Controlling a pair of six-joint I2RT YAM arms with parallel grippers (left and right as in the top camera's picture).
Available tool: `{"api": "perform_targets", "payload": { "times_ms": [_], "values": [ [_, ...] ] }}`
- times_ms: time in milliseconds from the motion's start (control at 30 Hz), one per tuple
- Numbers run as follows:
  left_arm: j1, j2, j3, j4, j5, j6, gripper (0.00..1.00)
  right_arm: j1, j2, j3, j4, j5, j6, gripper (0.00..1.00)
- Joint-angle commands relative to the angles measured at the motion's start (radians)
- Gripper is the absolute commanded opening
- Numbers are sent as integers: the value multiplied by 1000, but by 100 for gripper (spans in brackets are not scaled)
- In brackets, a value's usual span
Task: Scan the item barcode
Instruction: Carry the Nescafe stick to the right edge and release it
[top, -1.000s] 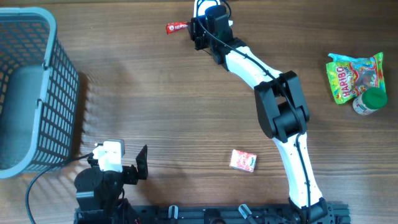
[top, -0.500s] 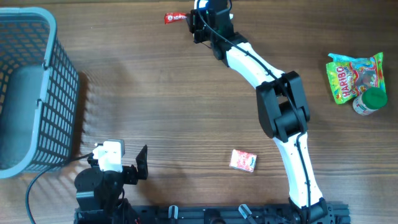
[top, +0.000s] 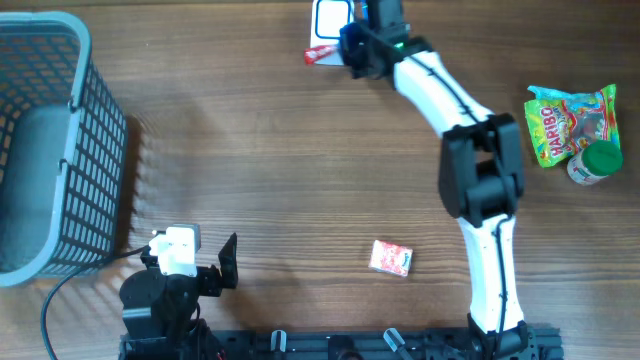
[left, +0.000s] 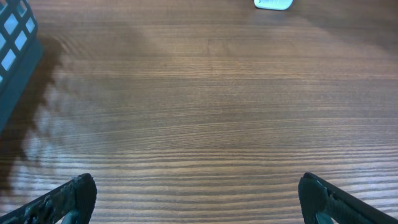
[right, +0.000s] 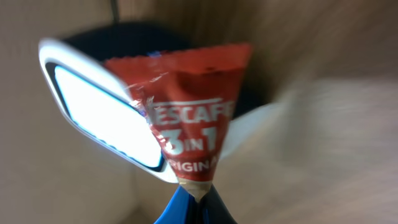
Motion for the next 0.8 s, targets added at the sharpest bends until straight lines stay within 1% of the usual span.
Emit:
{"api": "perform_targets", "payload": {
  "times_ms": [0, 100, 133, 300, 367, 400, 467, 533, 600, 667, 767],
  "values": [
    [-5, -9, -7, 2, -2, 11, 100, -78, -145, 15, -204, -1, -209, 5],
    [-5, -9, -7, 2, -2, 11, 100, -140, -175, 15, -403, 73, -272, 4],
    [-5, -9, -7, 2, -2, 11, 100, -165, -177, 15, -454, 88, -316, 4],
    [-5, -9, -7, 2, -2, 11, 100, -292, -176, -9, -596, 114, -645, 4],
    [-5, -9, -7, 2, -2, 11, 100, -346, -174, -13, -649, 169, -813, 4],
    [-5, -9, -7, 2, -2, 11, 100, -360, -172, -13, -659, 194, -866, 4],
    [-5, -9, -7, 2, -2, 11, 100, -403, -171, -13, -685, 285, -1019, 4],
    [-5, -9, -7, 2, -2, 11, 100, -432, -170, -16, -689, 354, -1128, 4],
    [-5, -9, -7, 2, -2, 11, 100, -453, -170, -26, -681, 393, -1213, 5],
    [-5, -9, -7, 2, -2, 11, 100, -478, -164, -26, -682, 397, -1336, 5],
    [-5, -9, -7, 2, -2, 11, 100, -496, -157, -26, -688, 397, -1407, 5]
  ]
}}
